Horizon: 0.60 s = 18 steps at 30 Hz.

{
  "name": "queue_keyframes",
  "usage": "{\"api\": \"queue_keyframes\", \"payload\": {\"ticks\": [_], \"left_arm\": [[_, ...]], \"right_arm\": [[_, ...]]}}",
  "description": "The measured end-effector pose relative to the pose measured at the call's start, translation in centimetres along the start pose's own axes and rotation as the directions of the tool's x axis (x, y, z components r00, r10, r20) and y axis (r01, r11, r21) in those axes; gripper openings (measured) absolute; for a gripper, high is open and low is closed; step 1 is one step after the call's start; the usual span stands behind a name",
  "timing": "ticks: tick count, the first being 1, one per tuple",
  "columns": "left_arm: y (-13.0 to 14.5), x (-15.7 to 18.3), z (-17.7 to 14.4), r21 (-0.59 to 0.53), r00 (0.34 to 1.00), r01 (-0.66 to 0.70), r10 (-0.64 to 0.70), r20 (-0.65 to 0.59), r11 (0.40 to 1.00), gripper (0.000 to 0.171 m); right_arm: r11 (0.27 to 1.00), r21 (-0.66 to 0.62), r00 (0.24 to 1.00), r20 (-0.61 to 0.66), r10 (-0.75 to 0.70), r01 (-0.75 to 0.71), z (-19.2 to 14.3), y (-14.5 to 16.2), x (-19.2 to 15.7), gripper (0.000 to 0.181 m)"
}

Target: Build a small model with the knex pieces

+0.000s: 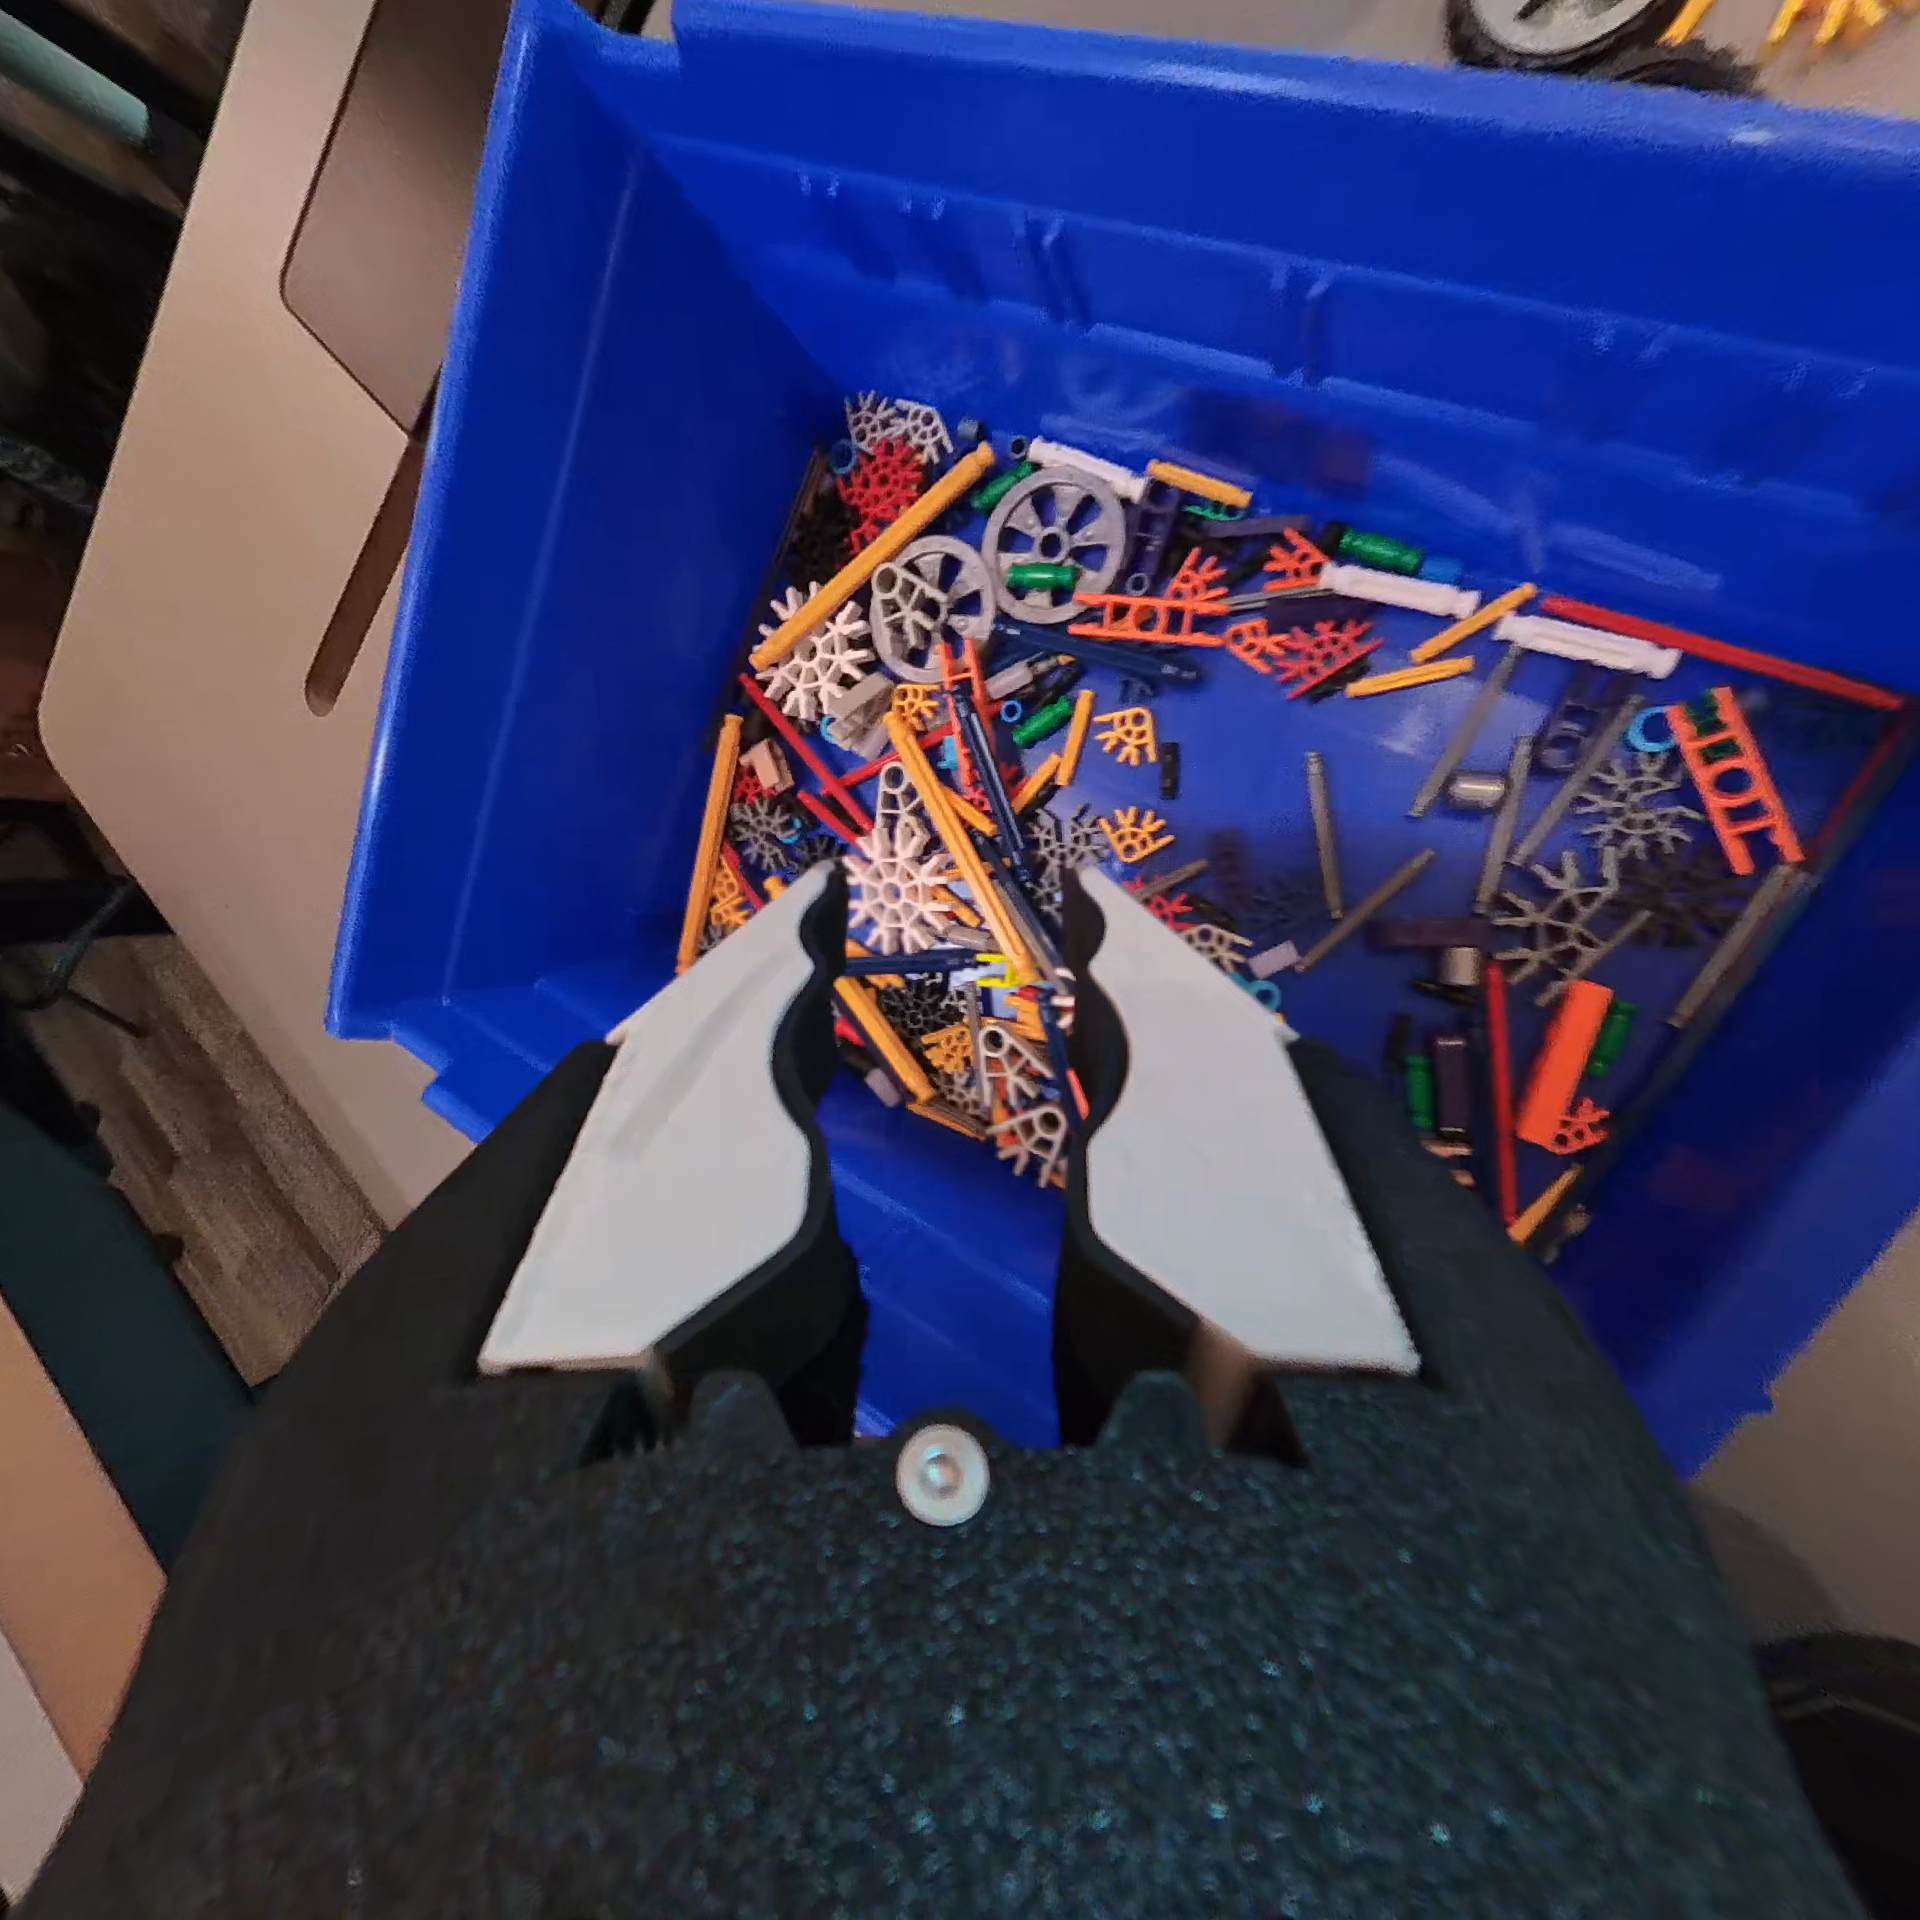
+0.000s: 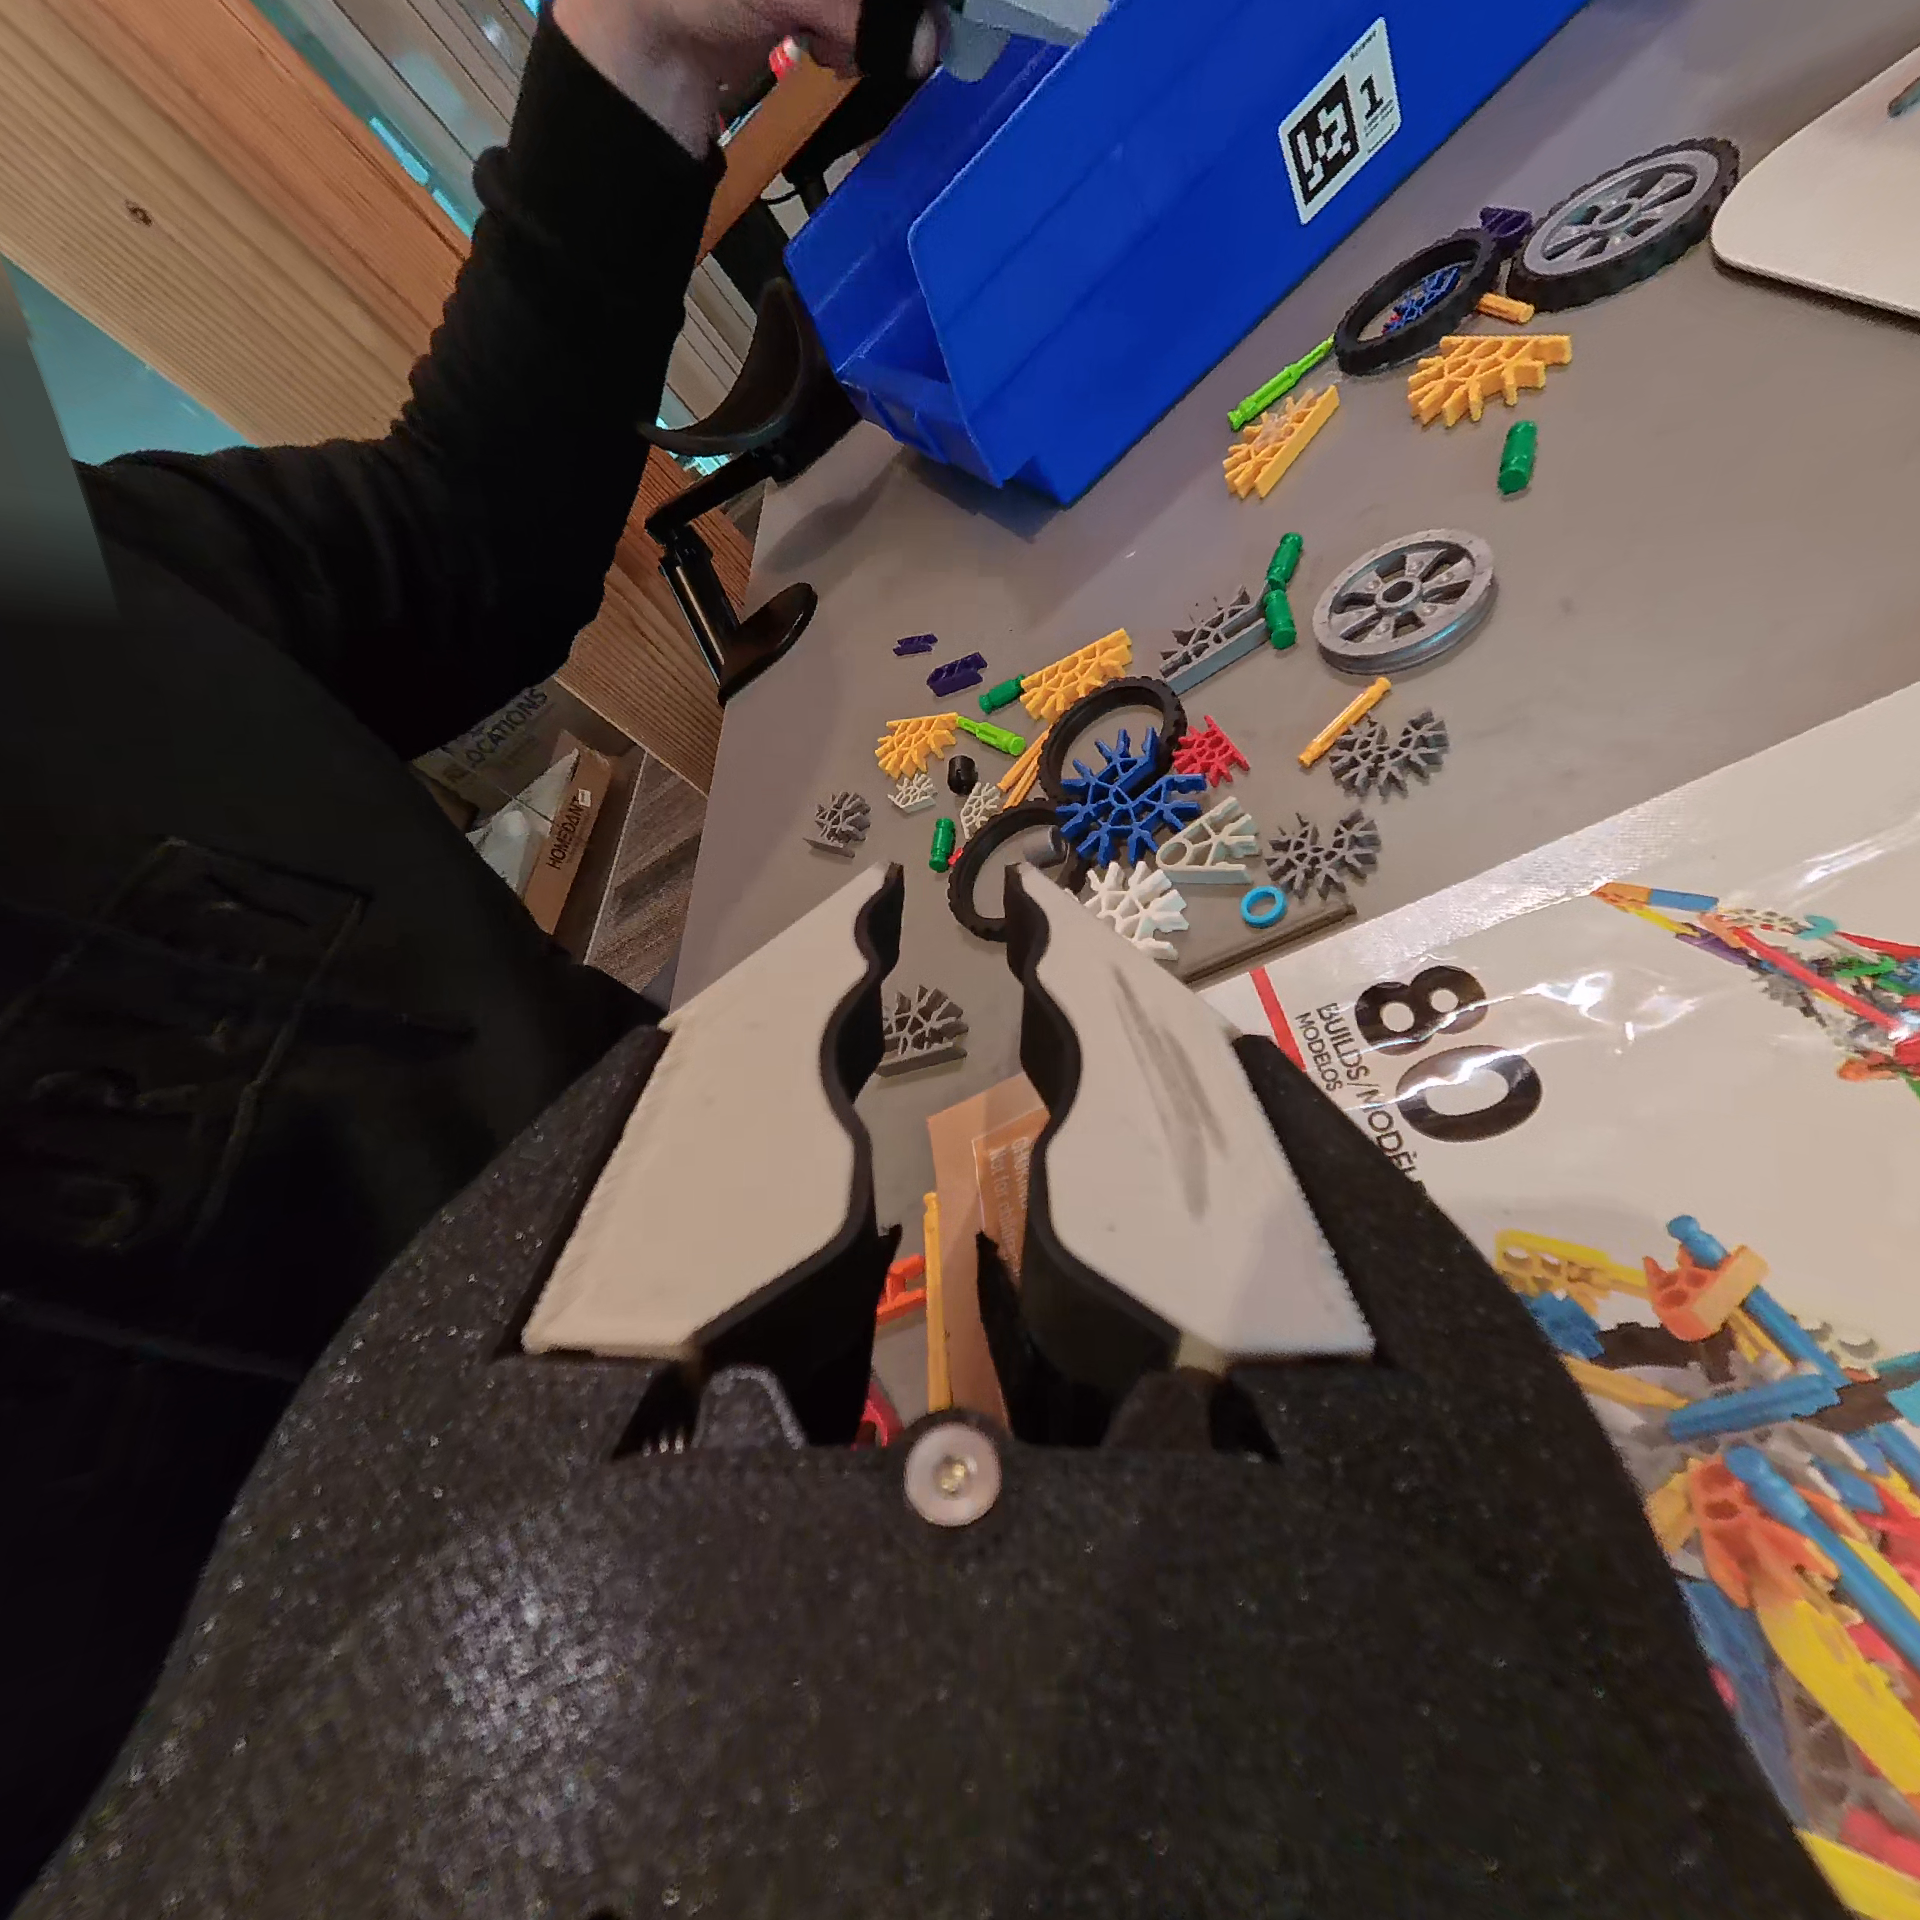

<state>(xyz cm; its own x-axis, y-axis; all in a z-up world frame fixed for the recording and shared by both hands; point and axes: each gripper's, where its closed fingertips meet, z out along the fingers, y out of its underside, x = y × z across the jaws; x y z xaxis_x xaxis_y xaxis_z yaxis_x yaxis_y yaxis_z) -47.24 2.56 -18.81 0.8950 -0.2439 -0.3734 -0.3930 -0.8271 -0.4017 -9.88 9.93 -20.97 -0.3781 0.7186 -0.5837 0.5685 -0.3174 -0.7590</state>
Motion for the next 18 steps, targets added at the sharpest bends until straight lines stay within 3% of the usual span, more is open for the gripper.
{"api": "queue_keyframes", "payload": {"ticks": [9,14,18], "left_arm": [[-0.6,-0.1,4.3,-0.090,0.994,-0.032,0.023,-0.105,0.995,0.040],[1.4,0.5,6.6,-0.253,0.986,-0.038,-0.005,-0.168,0.967,0.038],[1.8,2.0,7.4,-0.312,0.970,-0.085,0.007,-0.243,0.946,0.015]], "right_arm": [[1.000,-0.003,1.000,0.008,-0.002,0.002,0.0,0.1,-0.1,0.018],[1.000,-0.001,1.000,0.013,-0.008,0.008,-0.1,0.1,-0.2,0.018],[1.000,-0.004,1.000,0.020,-0.015,0.015,0.0,0.2,-0.4,0.018]]}}
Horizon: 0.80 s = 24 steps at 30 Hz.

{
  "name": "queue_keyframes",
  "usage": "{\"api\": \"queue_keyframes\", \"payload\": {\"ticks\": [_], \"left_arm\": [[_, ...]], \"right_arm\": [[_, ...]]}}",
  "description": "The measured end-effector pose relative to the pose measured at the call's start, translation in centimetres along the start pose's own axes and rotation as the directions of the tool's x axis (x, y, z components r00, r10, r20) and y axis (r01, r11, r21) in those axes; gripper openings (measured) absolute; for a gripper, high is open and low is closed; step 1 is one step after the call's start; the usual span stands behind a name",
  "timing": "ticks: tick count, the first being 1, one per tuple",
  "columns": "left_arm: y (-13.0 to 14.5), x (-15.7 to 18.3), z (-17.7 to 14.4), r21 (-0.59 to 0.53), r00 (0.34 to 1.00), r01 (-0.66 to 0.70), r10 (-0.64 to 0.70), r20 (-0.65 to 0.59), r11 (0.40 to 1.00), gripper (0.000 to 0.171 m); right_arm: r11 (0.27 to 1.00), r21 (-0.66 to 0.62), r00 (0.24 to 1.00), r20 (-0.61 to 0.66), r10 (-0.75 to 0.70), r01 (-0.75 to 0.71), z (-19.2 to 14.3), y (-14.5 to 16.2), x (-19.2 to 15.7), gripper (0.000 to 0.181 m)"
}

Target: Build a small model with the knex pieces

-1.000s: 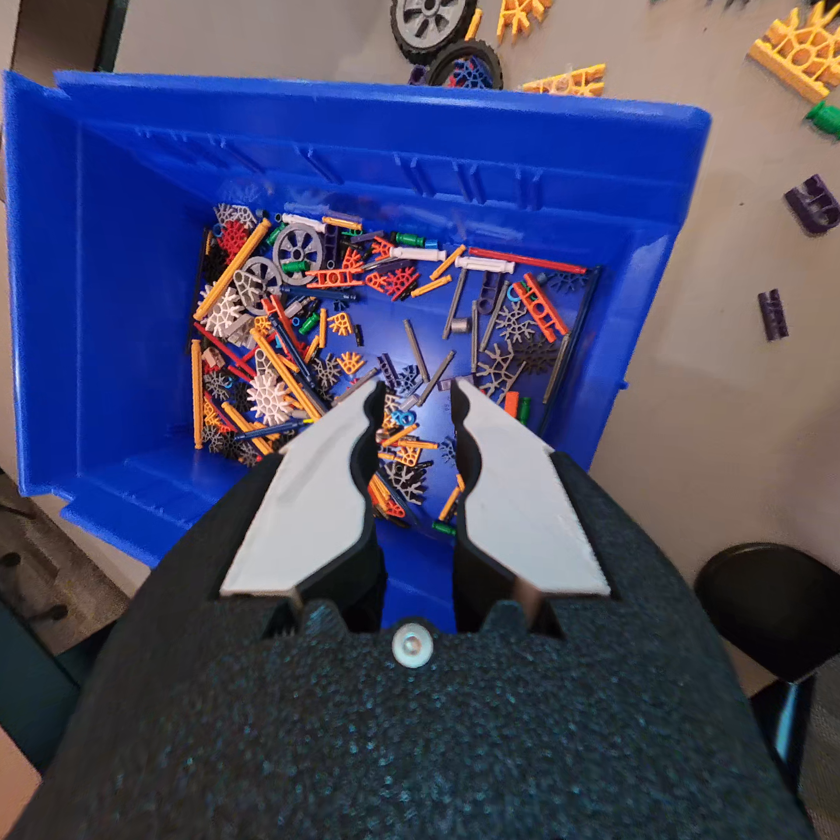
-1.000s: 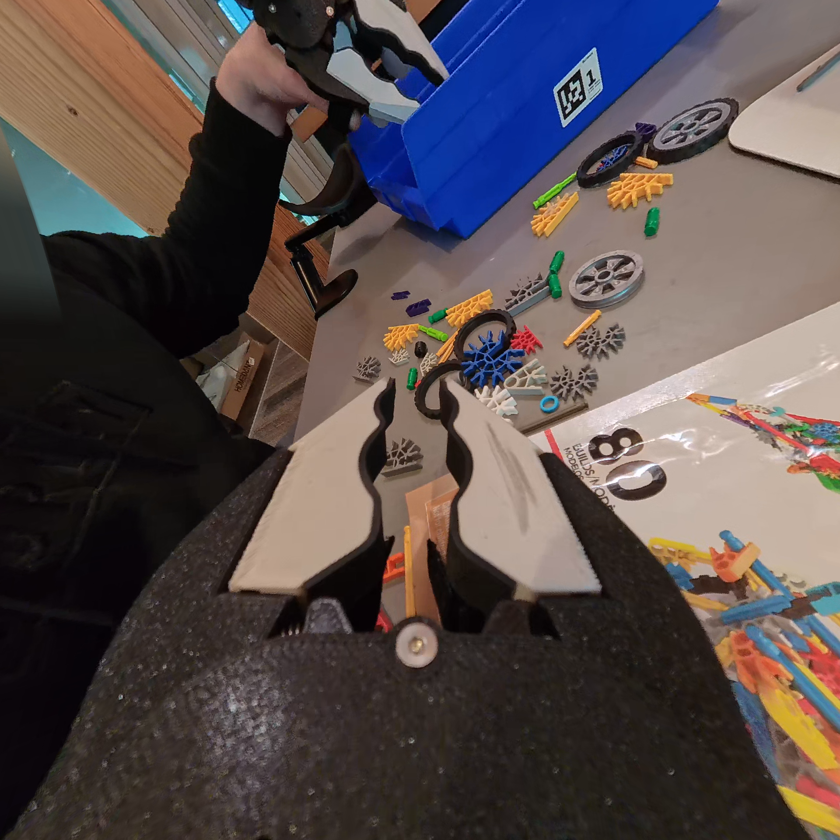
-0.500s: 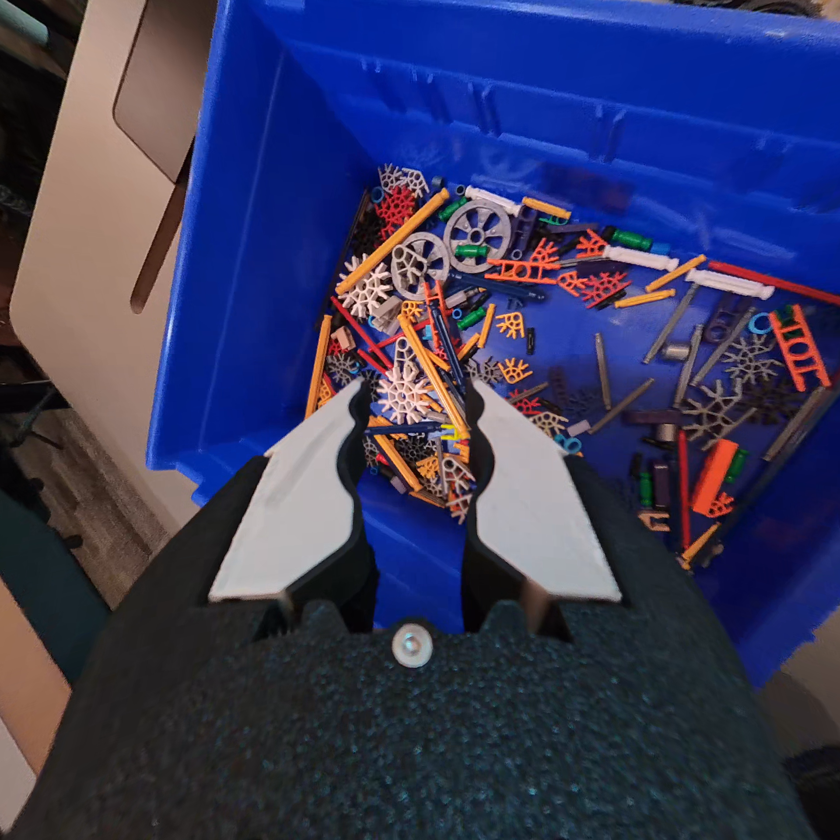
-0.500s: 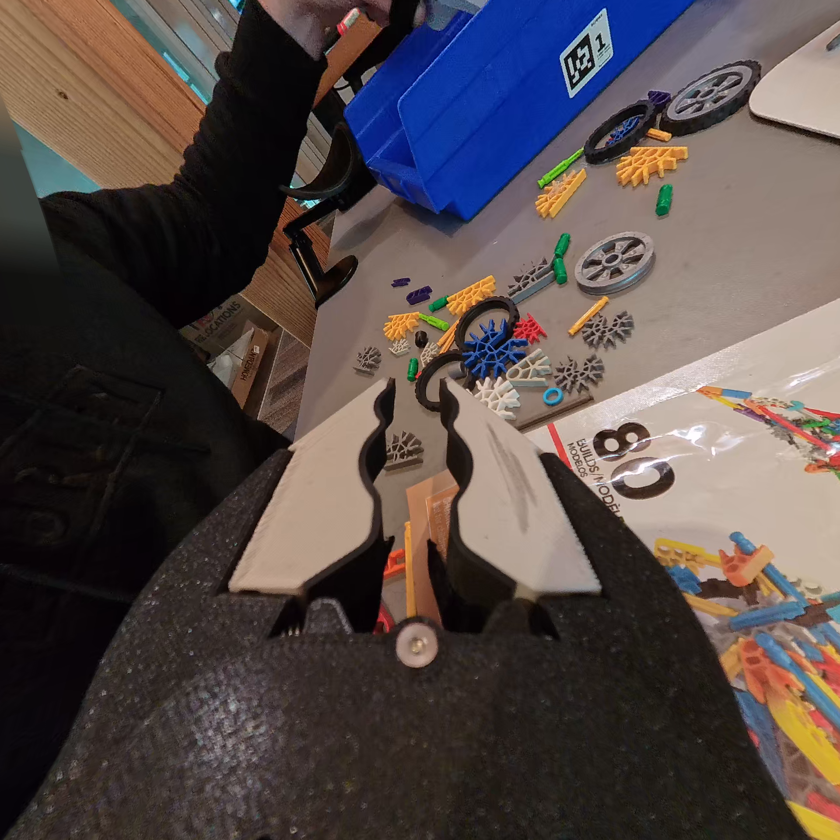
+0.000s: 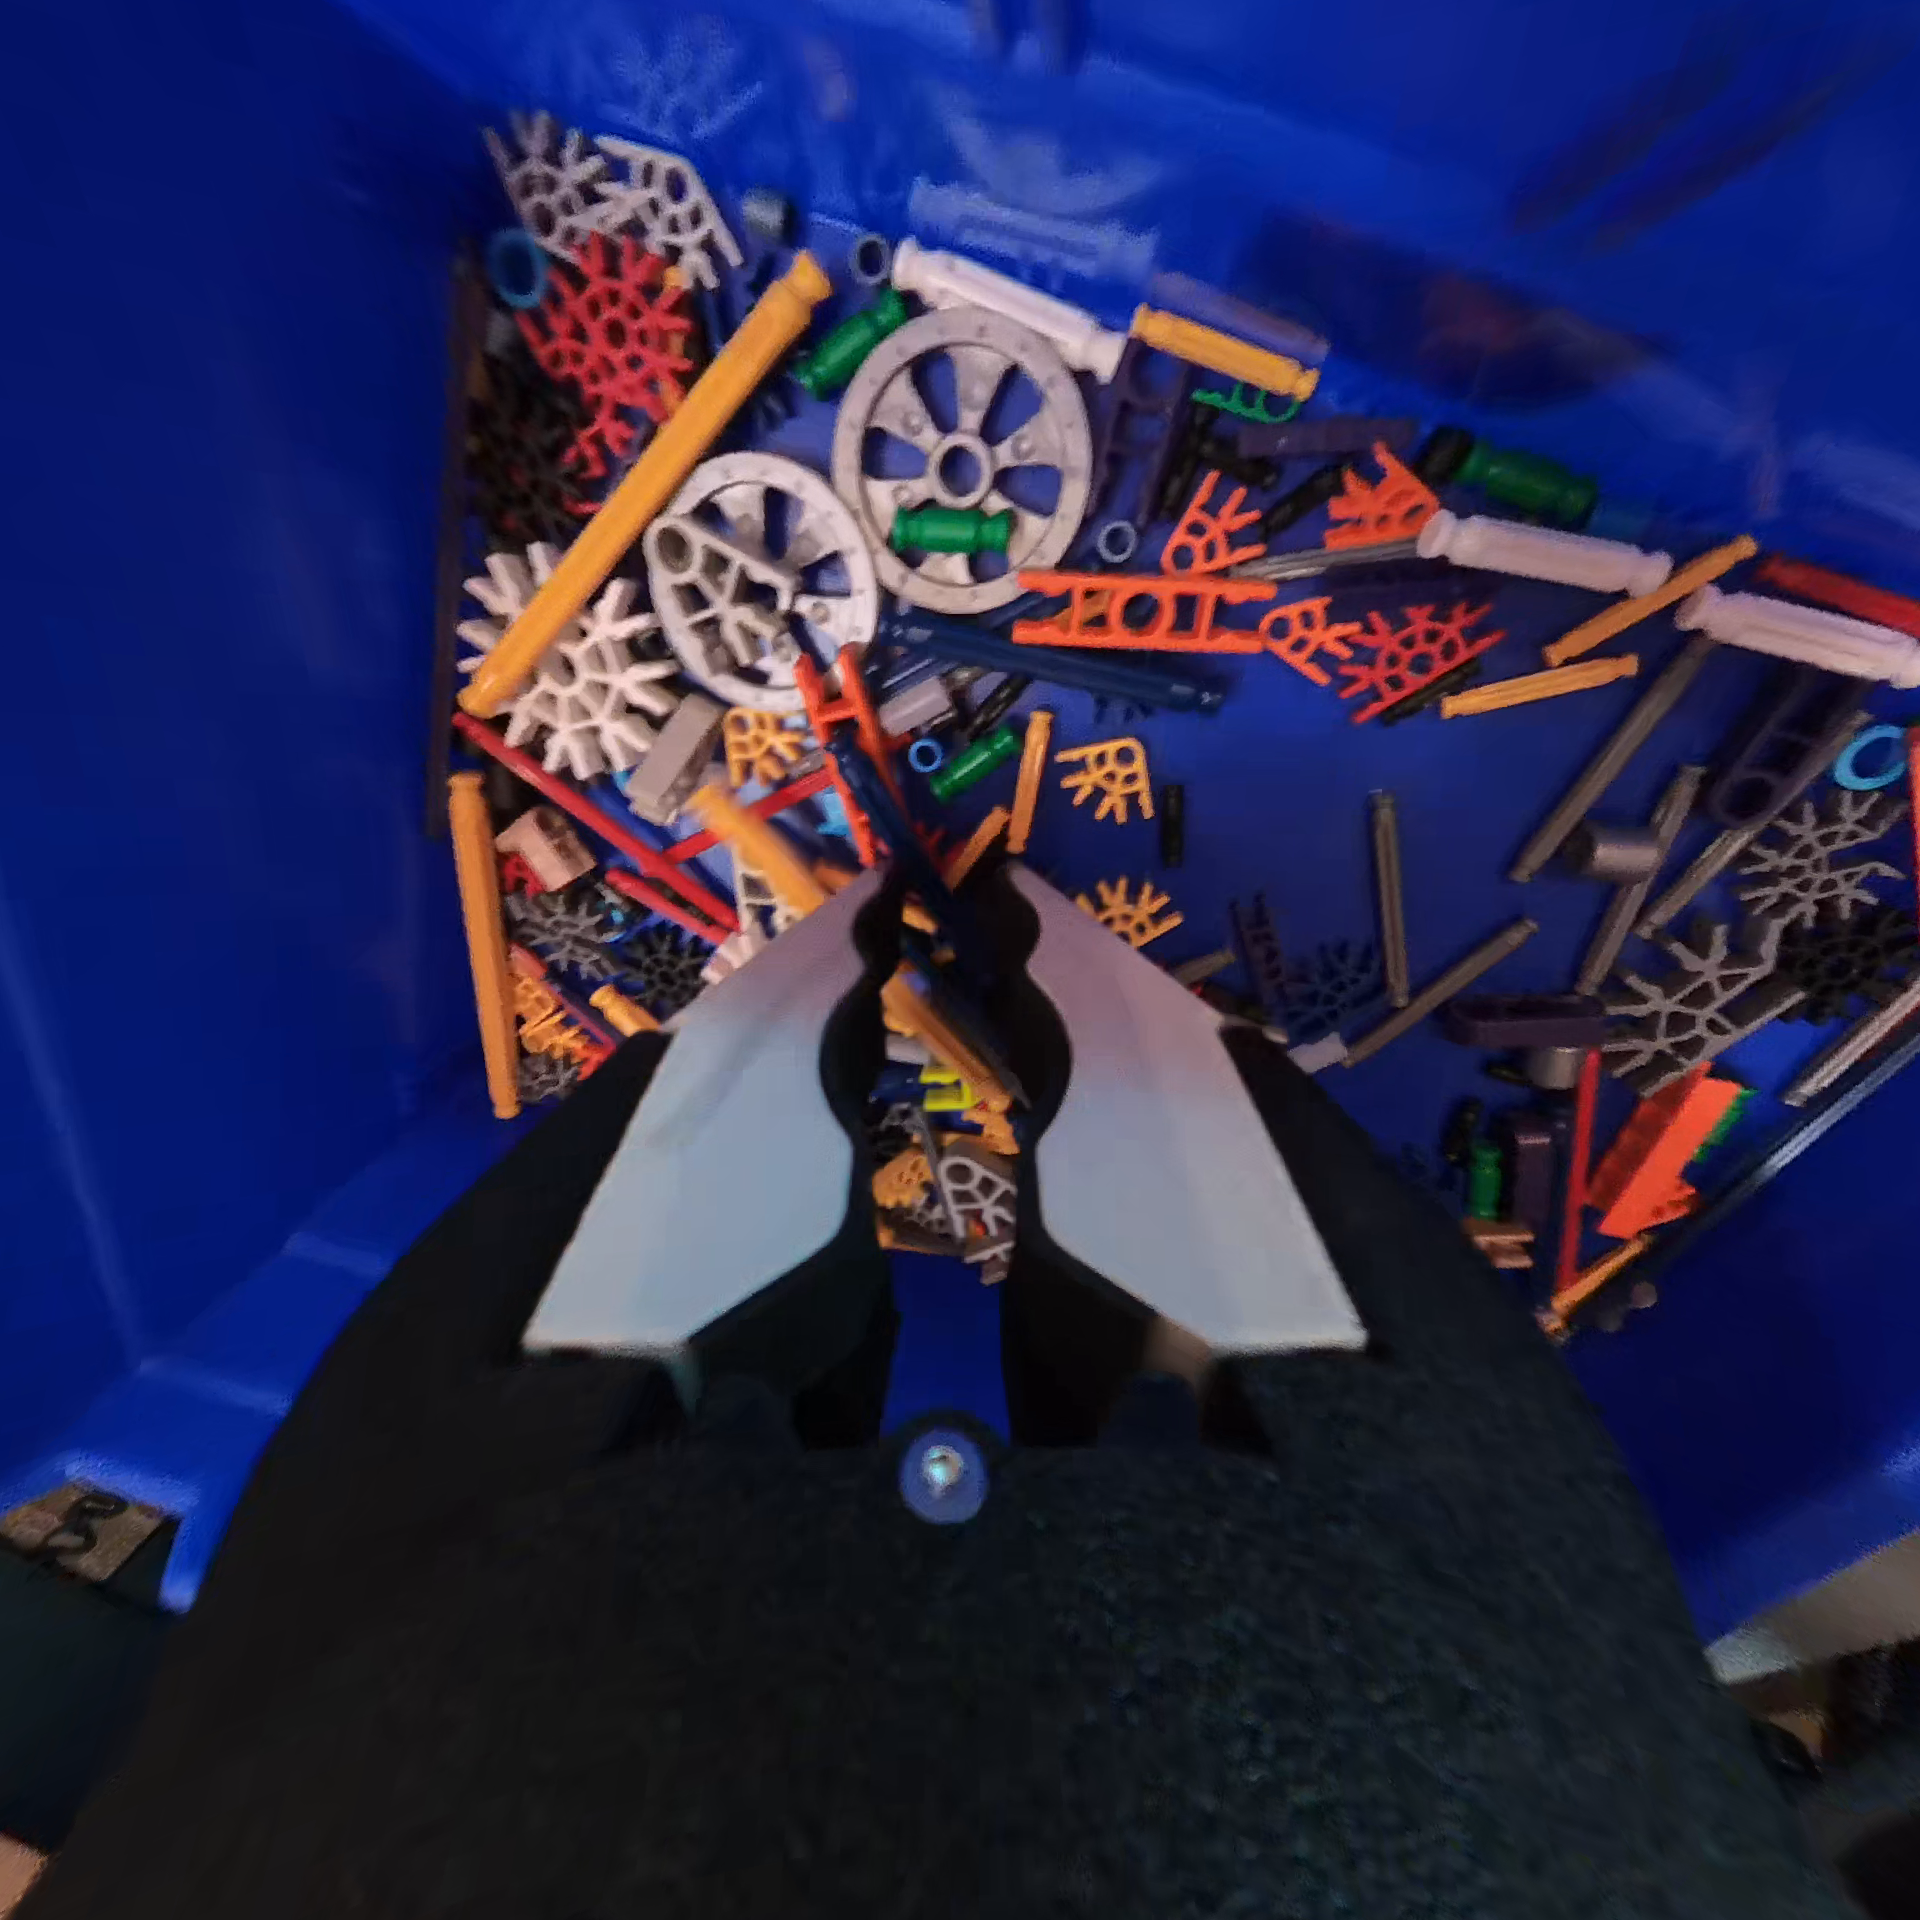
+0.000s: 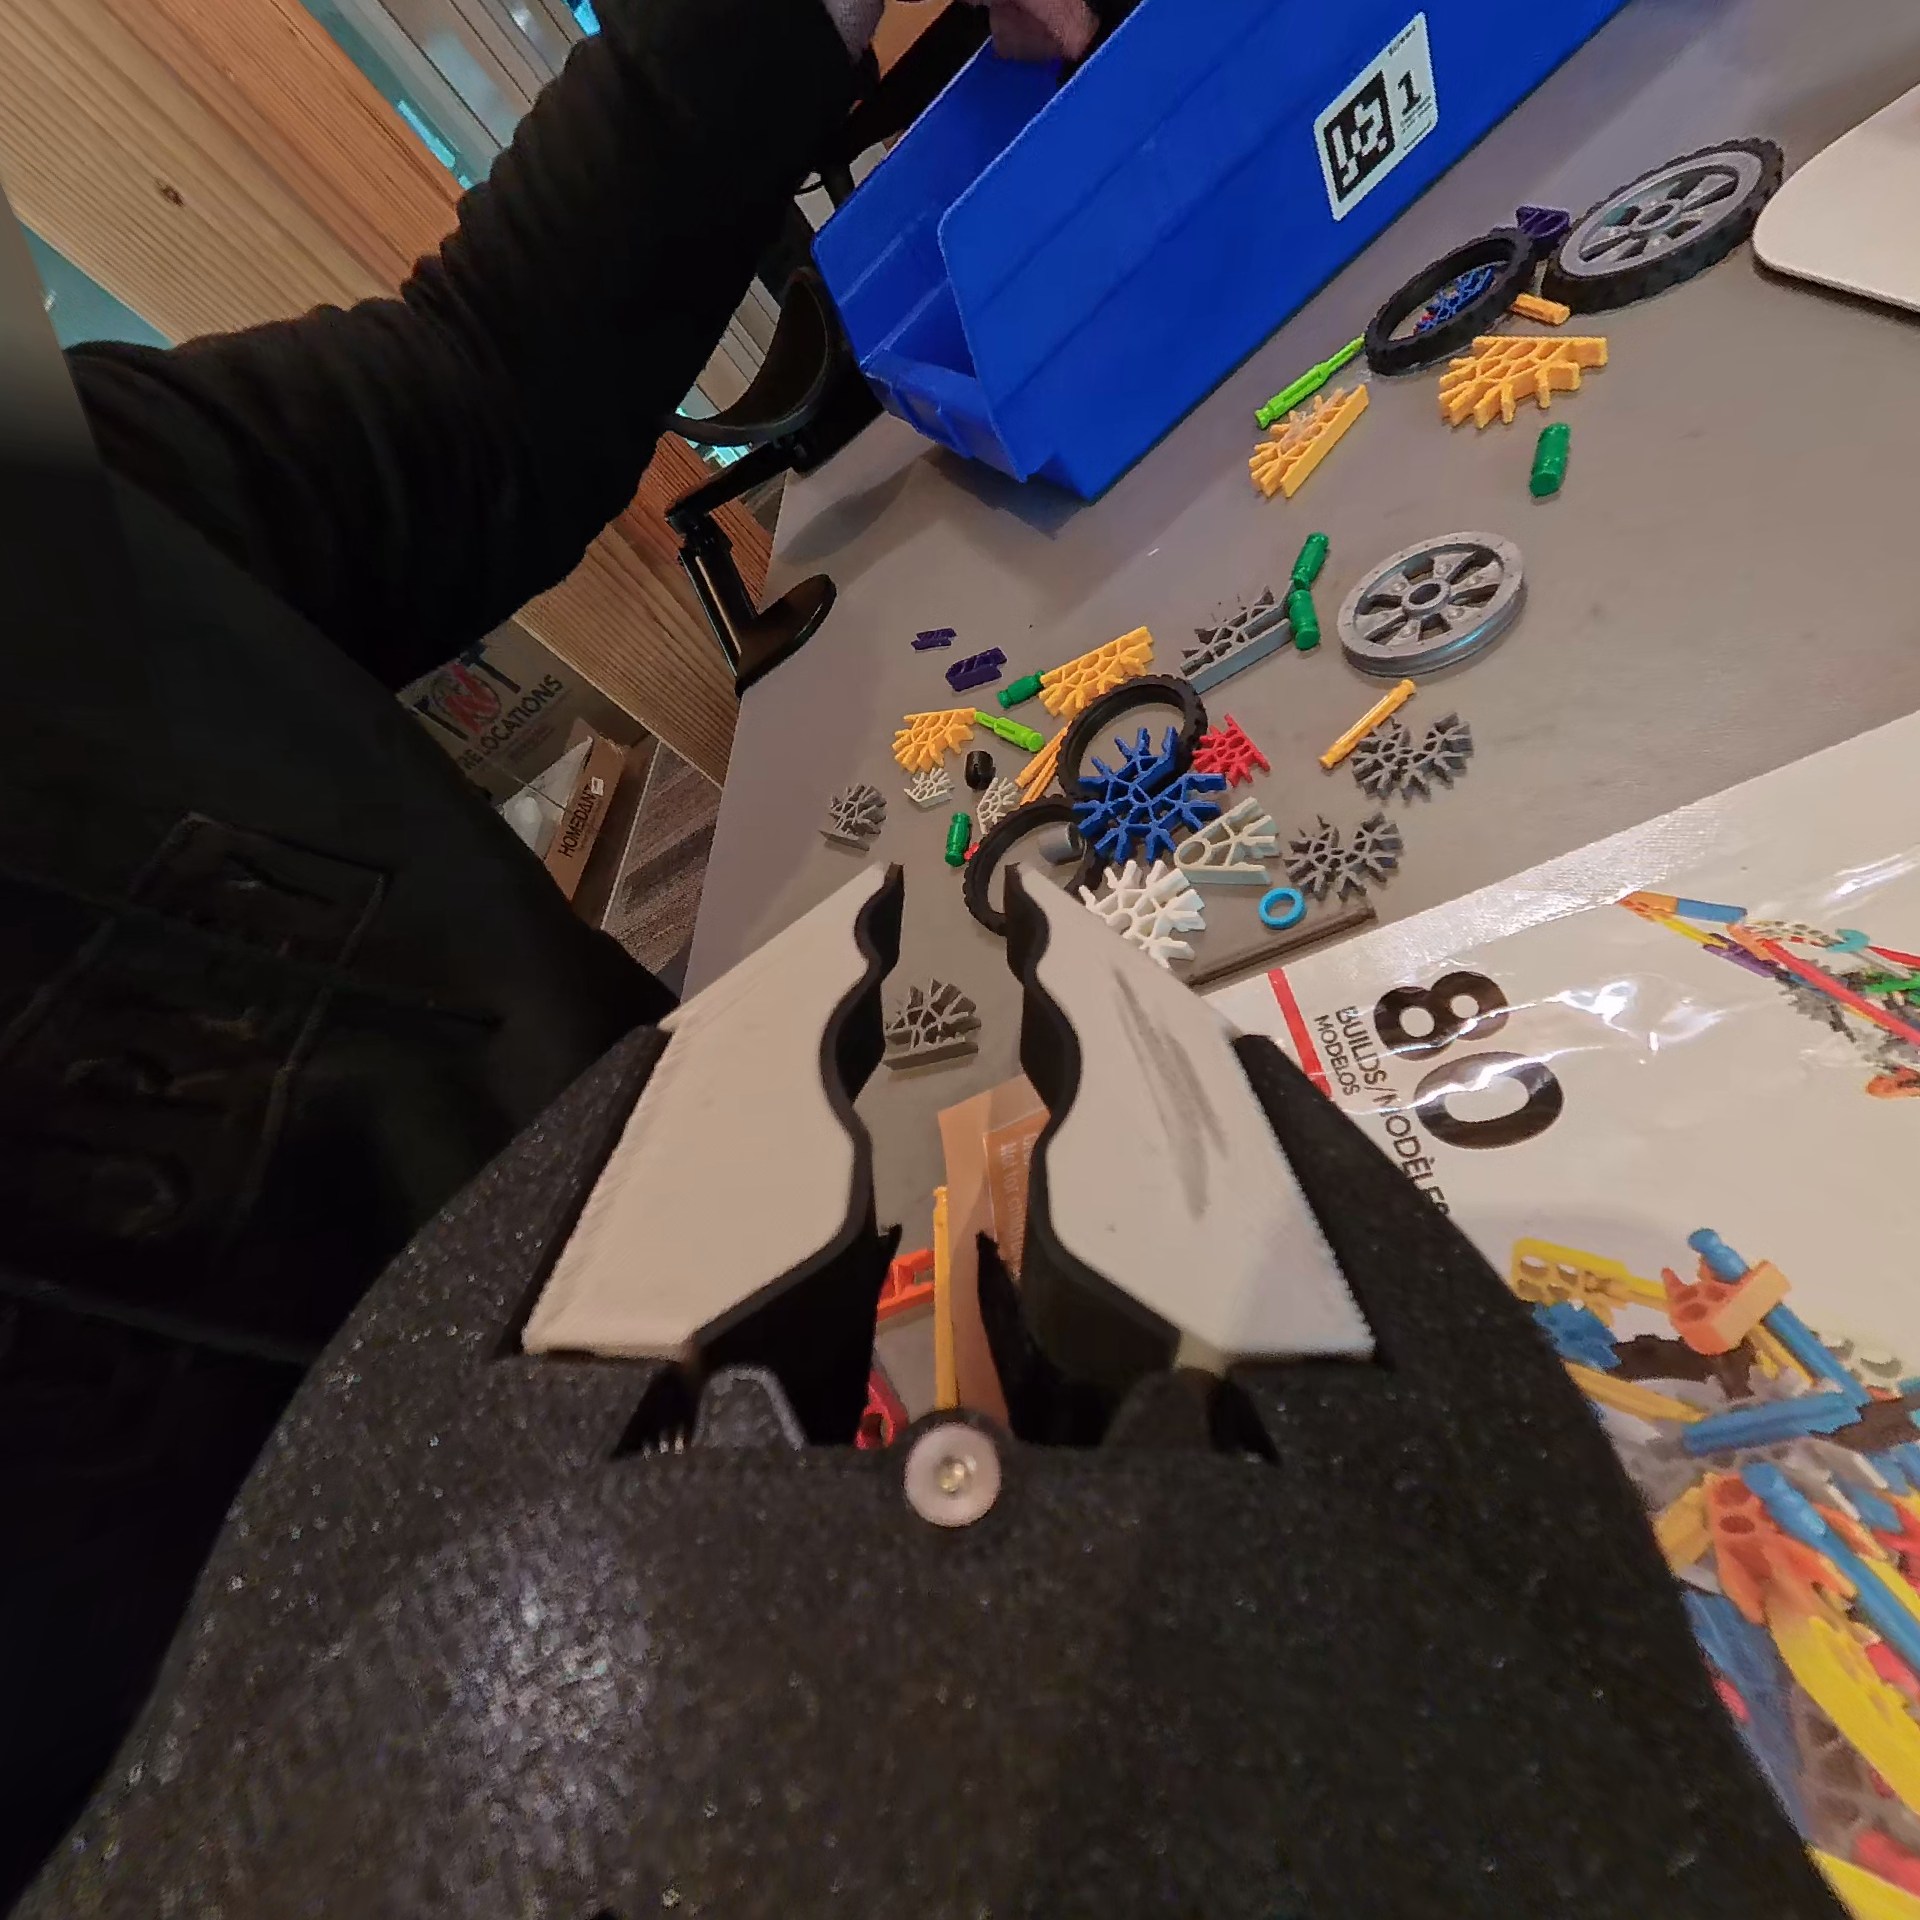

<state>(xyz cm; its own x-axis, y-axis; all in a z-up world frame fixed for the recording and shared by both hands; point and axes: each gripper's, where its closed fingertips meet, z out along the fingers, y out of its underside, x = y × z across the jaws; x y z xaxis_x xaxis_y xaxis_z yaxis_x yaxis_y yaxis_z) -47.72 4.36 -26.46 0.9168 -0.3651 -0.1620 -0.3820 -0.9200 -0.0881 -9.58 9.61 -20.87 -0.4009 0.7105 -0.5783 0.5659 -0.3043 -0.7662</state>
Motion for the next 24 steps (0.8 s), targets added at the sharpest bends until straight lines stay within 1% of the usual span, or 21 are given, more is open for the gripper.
{"api": "queue_keyframes", "payload": {"ticks": [1,2,3,4,6,8,10,14,16,18,20,22,24], "left_arm": [[-0.3,0.2,0.0,0.001,1.000,-0.004,0.004,-0.006,1.000,0.009],[-0.6,1.2,-0.1,0.011,0.998,-0.014,0.014,-0.062,1.000,0.004],[-0.9,2.9,-0.5,0.030,0.987,-0.032,0.036,-0.155,0.999,0.004],[-0.9,4.1,-1.0,0.035,0.974,-0.057,0.063,-0.219,0.998,0.004],[-0.8,3.4,-1.7,0.033,0.983,-0.070,0.075,-0.169,0.997,0.009],[-1.3,1.9,-2.9,0.084,0.992,-0.028,0.038,-0.121,0.996,0.009],[-1.5,-0.3,-4.2,0.139,0.998,0.028,-0.021,-0.054,0.990,0.015],[-0.1,-3.5,-6.6,0.187,0.994,0.100,-0.106,0.022,0.977,0.020],[0.5,-4.3,-7.6,0.198,0.992,0.113,-0.123,0.038,0.974,0.021],[1.2,-5.0,-8.4,0.195,0.989,0.119,-0.135,0.068,0.974,0.022],[1.6,-4.9,-8.6,0.179,0.990,0.109,-0.124,0.072,0.978,0.022],[2.2,-4.9,-8.4,0.138,0.990,0.095,-0.108,0.092,0.986,0.024],[2.5,-4.6,-7.9,0.104,0.992,0.077,-0.087,0.087,0.992,0.025]], "right_arm": [[1.000,-0.001,1.000,0.001,-0.002,0.002,0.0,0.0,0.0,0.018],[1.000,-0.001,1.000,0.001,-0.004,0.004,0.0,0.0,-0.1,0.018],[1.000,0.000,1.000,0.003,-0.007,0.007,0.0,0.0,-0.1,0.018],[1.000,0.001,1.000,0.004,-0.008,0.008,0.0,0.0,-0.1,0.018],[1.000,0.005,1.000,0.006,-0.009,0.009,-0.1,0.0,-0.2,0.018],[1.000,0.005,1.000,0.007,-0.009,0.009,-0.1,0.0,-0.2,0.018],[1.000,0.002,1.000,0.009,-0.010,0.010,-0.1,0.1,-0.2,0.018],[1.000,0.003,1.000,0.013,-0.003,0.003,-0.1,0.0,-0.2,0.018],[1.000,0.003,1.000,0.014,-0.001,0.001,-0.1,0.0,-0.2,0.018],[1.000,0.002,1.000,0.015,0.000,0.000,-0.1,0.0,-0.2,0.018],[1.000,0.000,1.000,0.015,0.000,0.000,0.0,0.1,-0.2,0.018],[1.000,-0.002,1.000,0.015,-0.002,0.002,0.0,0.1,-0.2,0.018],[1.000,-0.002,1.000,0.015,-0.003,0.003,0.0,0.1,-0.2,0.018]]}}
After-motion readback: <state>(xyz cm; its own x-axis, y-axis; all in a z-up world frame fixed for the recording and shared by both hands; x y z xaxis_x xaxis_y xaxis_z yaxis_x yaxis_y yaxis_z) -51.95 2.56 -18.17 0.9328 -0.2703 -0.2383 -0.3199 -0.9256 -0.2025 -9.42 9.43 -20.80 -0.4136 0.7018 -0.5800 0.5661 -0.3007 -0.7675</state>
